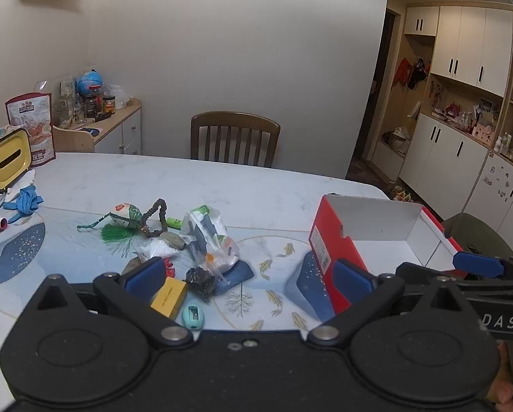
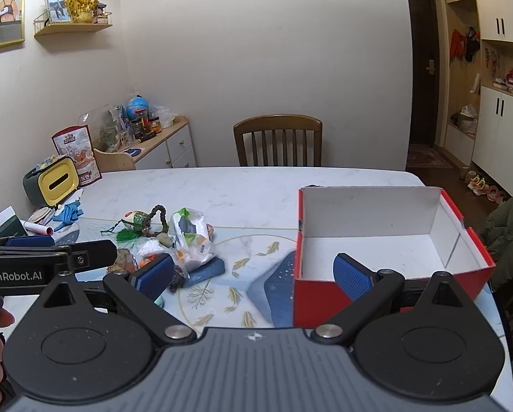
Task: Organize objects
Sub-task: 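Reach both tools toward the cluttered items on the table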
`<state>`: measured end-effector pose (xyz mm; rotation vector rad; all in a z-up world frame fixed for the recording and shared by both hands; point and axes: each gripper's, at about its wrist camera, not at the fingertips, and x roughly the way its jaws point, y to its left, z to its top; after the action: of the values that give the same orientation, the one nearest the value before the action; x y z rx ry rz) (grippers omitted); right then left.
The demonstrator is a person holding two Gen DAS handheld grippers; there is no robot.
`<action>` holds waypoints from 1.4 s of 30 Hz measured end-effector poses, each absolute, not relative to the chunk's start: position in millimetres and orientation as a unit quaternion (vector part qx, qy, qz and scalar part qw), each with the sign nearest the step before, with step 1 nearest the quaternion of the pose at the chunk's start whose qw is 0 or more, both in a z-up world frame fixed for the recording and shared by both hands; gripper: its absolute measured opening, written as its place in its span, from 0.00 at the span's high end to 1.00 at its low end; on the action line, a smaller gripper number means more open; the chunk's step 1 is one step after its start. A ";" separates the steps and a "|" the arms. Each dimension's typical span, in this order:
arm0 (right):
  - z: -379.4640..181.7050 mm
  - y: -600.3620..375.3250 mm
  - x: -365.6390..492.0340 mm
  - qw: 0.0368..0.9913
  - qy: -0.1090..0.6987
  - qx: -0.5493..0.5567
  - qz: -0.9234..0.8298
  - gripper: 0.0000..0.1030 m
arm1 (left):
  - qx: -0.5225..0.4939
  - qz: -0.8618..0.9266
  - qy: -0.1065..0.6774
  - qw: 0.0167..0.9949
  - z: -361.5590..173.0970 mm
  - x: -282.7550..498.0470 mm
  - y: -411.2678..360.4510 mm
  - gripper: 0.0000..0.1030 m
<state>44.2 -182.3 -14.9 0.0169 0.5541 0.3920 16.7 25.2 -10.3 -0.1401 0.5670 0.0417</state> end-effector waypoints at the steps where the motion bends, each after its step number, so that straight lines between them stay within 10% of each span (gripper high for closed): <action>1: -15.5 -178.8 46.5 0.942 0.273 0.007 0.194 0.03 | -0.071 0.018 0.278 0.958 -11.3 19.6 29.0 0.00; 42: -147.1 13.9 125.8 0.853 0.407 -0.140 0.295 0.09 | -0.062 0.035 0.443 0.894 -134.4 141.4 175.9 0.17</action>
<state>125.8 13.9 -147.1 -0.2940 0.8570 0.6208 141.4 175.9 -134.4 -0.1296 0.9186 0.0716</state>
